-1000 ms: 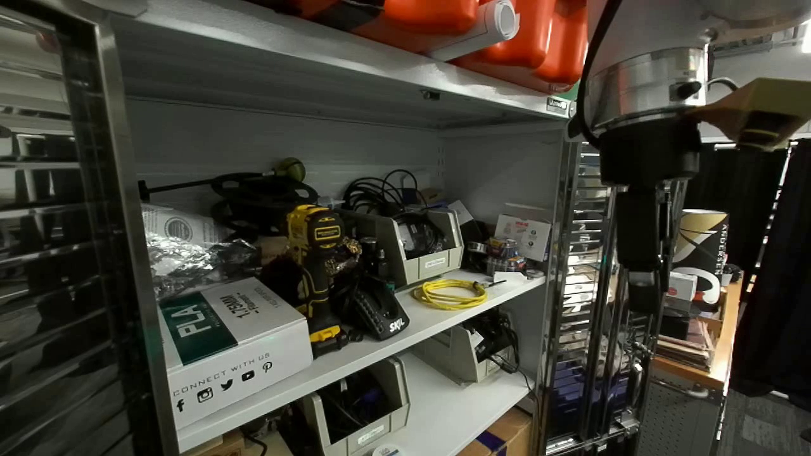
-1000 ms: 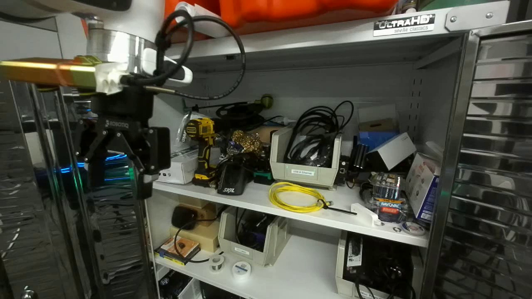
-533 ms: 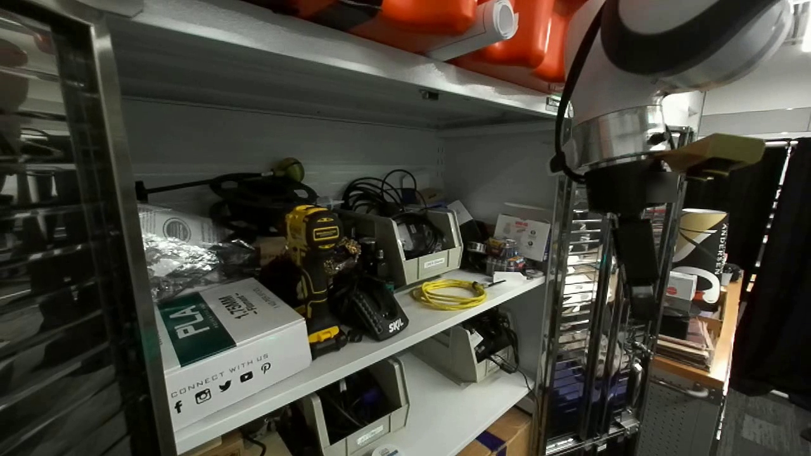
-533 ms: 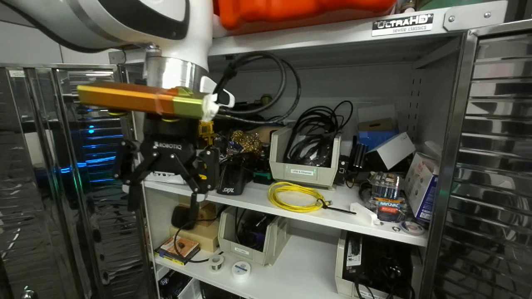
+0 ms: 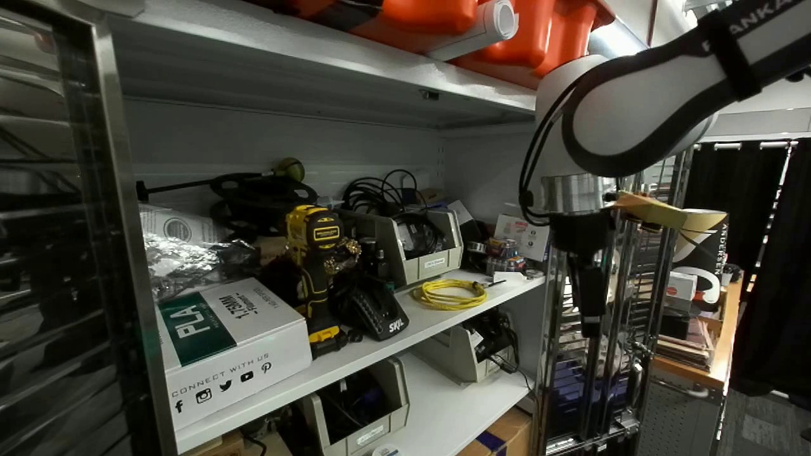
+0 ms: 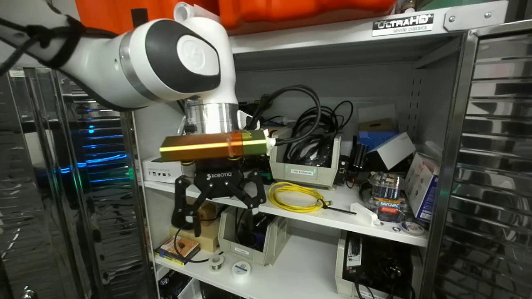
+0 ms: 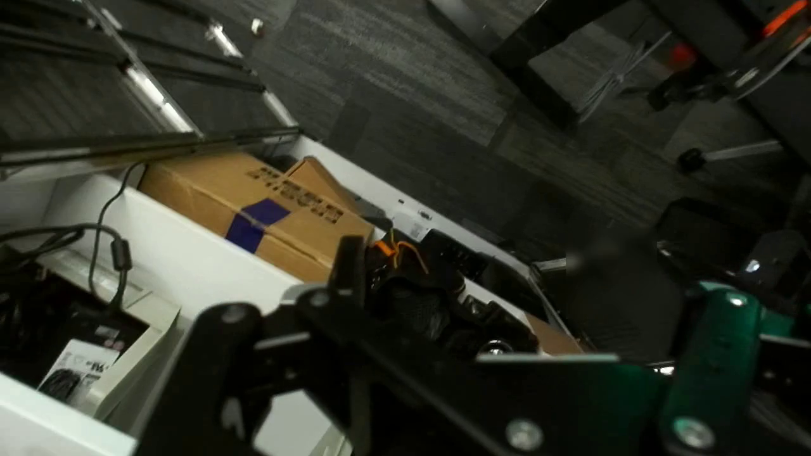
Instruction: Place the yellow cable on the first shelf inside the toolbox
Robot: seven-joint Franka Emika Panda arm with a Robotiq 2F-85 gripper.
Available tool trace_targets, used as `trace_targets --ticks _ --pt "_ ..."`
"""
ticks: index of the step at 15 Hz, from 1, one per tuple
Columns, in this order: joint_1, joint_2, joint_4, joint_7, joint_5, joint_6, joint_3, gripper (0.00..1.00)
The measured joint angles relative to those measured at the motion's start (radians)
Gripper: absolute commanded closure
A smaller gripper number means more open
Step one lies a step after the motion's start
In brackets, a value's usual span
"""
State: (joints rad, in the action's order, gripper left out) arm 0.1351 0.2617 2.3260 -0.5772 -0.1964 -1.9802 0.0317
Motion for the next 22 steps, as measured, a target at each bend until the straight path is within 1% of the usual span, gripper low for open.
trace_targets --ticks 3,6,8,10,12,15,18,20,22 --pt "-0.016 -0.041 0.004 -0.030 0.022 -0.185 0.013 0.00" --pt "-0.029 -0.085 0.001 -0.086 0.097 -0.349 0.037 0.00" --pt "-0.037 -0.116 -0.010 -0.143 0.173 -0.416 0.051 0.00" --pt "-0.045 -0.149 -0.031 -0.213 0.250 -0.446 0.059 0.00" --pt "-0.055 -0.184 -0.063 -0.294 0.312 -0.448 0.061 0.00" --pt "-0.066 -0.240 -0.125 -0.420 0.360 -0.424 0.058 0.00" --pt "-0.084 -0.298 -0.214 -0.558 0.380 -0.321 0.049 0.00" --pt "-0.101 -0.333 -0.280 -0.594 0.379 -0.224 0.042 0.00" --pt "-0.112 -0.356 -0.328 -0.602 0.379 -0.170 0.039 0.00"
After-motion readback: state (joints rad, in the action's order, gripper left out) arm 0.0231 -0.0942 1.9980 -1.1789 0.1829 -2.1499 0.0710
